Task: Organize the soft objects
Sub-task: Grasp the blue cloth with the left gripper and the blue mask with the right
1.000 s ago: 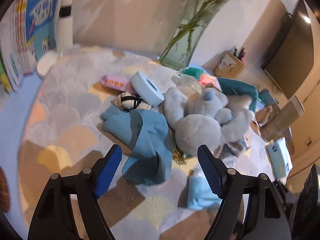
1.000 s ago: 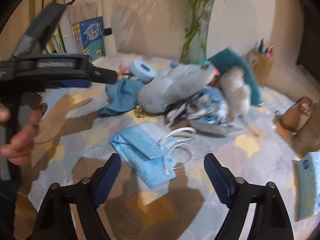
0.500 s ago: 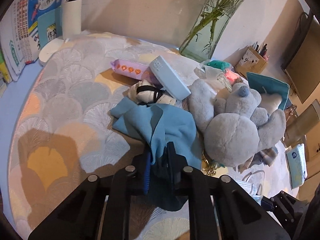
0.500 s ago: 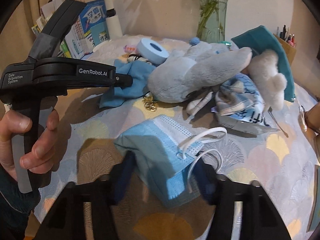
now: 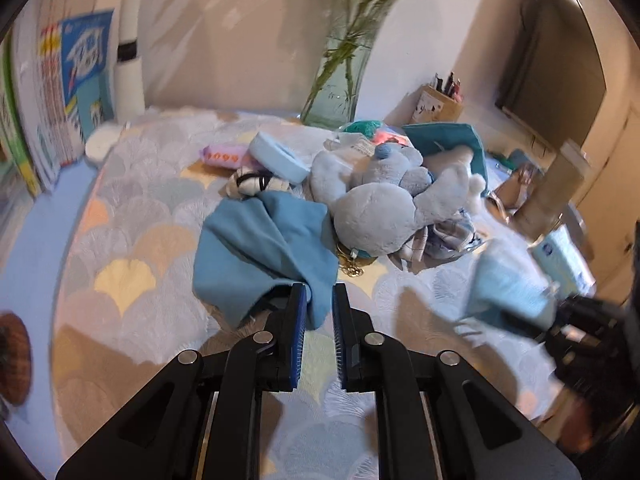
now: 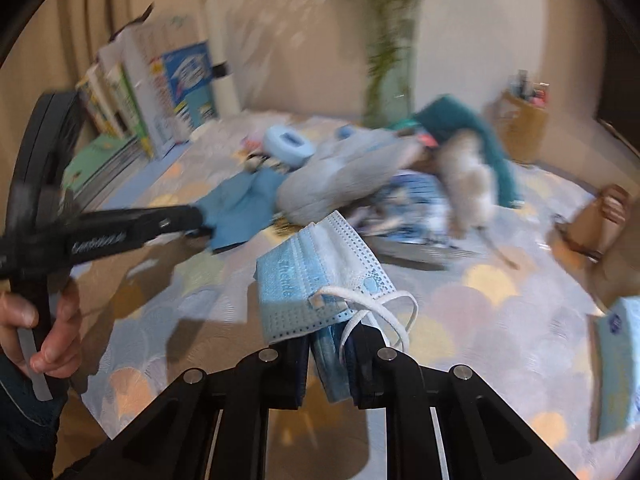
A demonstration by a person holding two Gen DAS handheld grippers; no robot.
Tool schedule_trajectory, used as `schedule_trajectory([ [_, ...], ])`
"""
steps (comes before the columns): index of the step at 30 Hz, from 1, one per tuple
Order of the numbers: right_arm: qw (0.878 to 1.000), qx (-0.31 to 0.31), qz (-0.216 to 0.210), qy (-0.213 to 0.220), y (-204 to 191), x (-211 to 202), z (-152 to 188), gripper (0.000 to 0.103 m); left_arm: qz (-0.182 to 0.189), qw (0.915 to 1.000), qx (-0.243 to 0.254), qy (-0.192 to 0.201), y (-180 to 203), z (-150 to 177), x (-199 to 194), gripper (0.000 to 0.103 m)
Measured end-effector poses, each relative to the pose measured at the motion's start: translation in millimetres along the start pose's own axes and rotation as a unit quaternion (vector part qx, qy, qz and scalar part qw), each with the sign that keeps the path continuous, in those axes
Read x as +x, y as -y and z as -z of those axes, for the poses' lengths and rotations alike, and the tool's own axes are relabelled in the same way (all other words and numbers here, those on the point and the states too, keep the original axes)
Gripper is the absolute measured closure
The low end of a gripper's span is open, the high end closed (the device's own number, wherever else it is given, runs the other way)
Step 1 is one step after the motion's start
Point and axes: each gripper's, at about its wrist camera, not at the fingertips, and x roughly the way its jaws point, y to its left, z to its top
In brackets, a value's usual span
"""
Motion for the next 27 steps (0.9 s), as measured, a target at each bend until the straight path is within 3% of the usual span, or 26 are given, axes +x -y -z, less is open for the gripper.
schedule_trajectory([
  [1, 1.000, 0.005, 0.006, -0.002, 2.7, -0.1, 0.2, 0.088, -0.004, 1.0000, 0.003, -0.005, 1.1, -2.8, 4.1, 0.077],
  [3, 0.999, 0.020, 0.019, -0.017, 17.7, 4.8, 3.1, 0.085, -0.010, 0.9995, 0.013, -0.025, 3.5, -9.0, 19.3, 0.009],
  [4, 0.999, 0.035, 0.025, -0.031, 25.8, 11.5, 4.0, 0.083, -0.019, 0.9993, 0.018, -0.025, 5.3, -9.4, 23.4, 0.003],
  [5, 0.998, 0.046, 0.024, -0.038, 33.3, 13.6, 6.0, 0.075, -0.032, 0.9988, 0.030, -0.022, 8.9, -9.5, 28.0, 0.003],
  [7, 0.997, 0.058, 0.011, -0.043, 46.9, 16.1, 9.7, 0.057, -0.041, 0.9965, 0.063, -0.037, 14.6, -10.9, 42.2, 0.004],
  [8, 0.997, 0.059, 0.009, -0.041, 49.7, 14.4, 11.0, 0.044, -0.048, 0.9950, 0.074, -0.048, 16.0, -11.0, 50.1, 0.010],
  [9, 0.998, 0.056, 0.005, -0.038, 52.7, 11.0, 11.8, 0.035, -0.063, 0.9925, 0.085, -0.061, 16.2, -10.9, 59.3, 0.036],
  [10, 0.998, 0.054, 0.005, -0.035, 51.8, 8.3, 12.7, 0.031, -0.075, 0.9901, 0.092, -0.075, 14.2, -10.8, 67.1, 0.052],
  [11, 0.998, 0.050, 0.004, -0.031, 53.6, 6.2, 10.3, 0.023, -0.072, 0.9908, 0.090, -0.072, 10.6, -12.5, 69.7, 0.058],
  [12, 0.999, 0.045, 0.005, -0.028, 55.0, 2.7, 10.3, 0.017, -0.066, 0.9919, 0.085, -0.067, 7.5, -15.0, 68.1, 0.089],
  [13, 0.999, 0.042, 0.004, -0.025, 55.7, -0.4, 11.1, 0.016, -0.071, 0.9917, 0.084, -0.068, 5.2, -16.4, 67.8, 0.096],
  [16, 0.999, 0.036, -0.002, -0.024, 53.2, -0.7, 10.4, 0.015, -0.060, 0.9951, 0.060, -0.051, -5.7, -19.0, 50.0, 0.096],
  [22, 0.998, 0.011, 0.000, -0.054, 30.2, 35.3, 7.2, 0.014, 0.031, 0.9986, 0.042, 0.005, -4.3, -4.3, -28.4, 0.096],
  [25, 0.998, 0.009, 0.009, -0.061, 23.6, 48.2, 8.7, 0.015, 0.065, 0.9972, 0.035, 0.005, -0.5, 1.9, -42.9, 0.095],
  [26, 0.998, 0.010, 0.020, -0.062, 23.1, 50.9, 9.6, 0.017, 0.068, 0.9971, 0.033, -0.003, -1.3, 5.2, -39.9, 0.094],
  [27, 0.997, 0.010, 0.036, -0.063, 23.1, 52.6, 10.7, 0.034, 0.065, 0.9973, 0.032, -0.011, -1.0, 6.7, -34.4, 0.094],
])
